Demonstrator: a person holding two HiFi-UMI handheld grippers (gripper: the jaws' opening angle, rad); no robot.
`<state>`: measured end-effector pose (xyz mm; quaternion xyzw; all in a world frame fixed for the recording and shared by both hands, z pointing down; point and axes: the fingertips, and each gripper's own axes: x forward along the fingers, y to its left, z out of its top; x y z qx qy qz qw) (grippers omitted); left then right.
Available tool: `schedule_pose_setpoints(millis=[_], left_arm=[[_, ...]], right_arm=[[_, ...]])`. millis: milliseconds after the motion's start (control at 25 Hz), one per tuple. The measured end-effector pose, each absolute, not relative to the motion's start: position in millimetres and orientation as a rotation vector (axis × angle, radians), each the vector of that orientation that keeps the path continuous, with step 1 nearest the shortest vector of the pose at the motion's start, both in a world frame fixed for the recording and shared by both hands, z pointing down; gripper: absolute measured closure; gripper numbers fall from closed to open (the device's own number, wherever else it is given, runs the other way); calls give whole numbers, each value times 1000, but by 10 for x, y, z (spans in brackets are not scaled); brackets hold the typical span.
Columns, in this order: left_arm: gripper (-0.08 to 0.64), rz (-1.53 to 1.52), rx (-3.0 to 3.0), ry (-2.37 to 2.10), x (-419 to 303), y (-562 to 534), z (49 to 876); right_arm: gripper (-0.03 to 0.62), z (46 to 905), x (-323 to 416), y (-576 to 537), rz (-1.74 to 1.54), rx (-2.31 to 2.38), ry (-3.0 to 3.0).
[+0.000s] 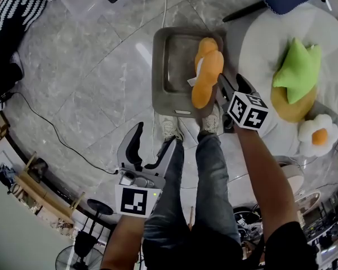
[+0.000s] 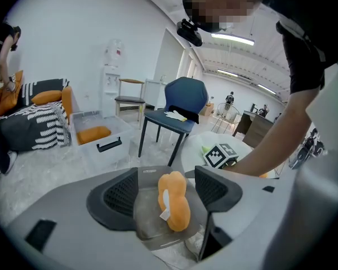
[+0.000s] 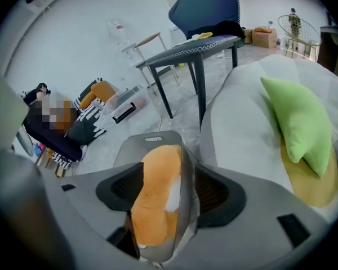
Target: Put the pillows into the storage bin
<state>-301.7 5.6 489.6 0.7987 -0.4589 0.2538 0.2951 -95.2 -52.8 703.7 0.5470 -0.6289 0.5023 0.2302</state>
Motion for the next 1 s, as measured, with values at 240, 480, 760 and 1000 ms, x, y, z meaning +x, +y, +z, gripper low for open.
schedule_pose_setpoints(millis=[240, 480, 760, 1000], left_arm=[[229, 663, 2188, -1176, -2864, -57, 4804], [229, 659, 2263, -1176, -2903, -214, 4769], [229, 662, 2232, -1198, -3061, -173, 4747], [231, 632, 2271, -1195, -3125, -256, 4670]], right_arm=[[315, 6627, -824, -385, 1323, 1484, -1770], [328, 6429, -782, -304, 1345, 1522, -1794], [336, 6309, -867, -212, 1351, 1499, -1796], [337, 5992, -1022, -354, 1300, 1509, -1866]])
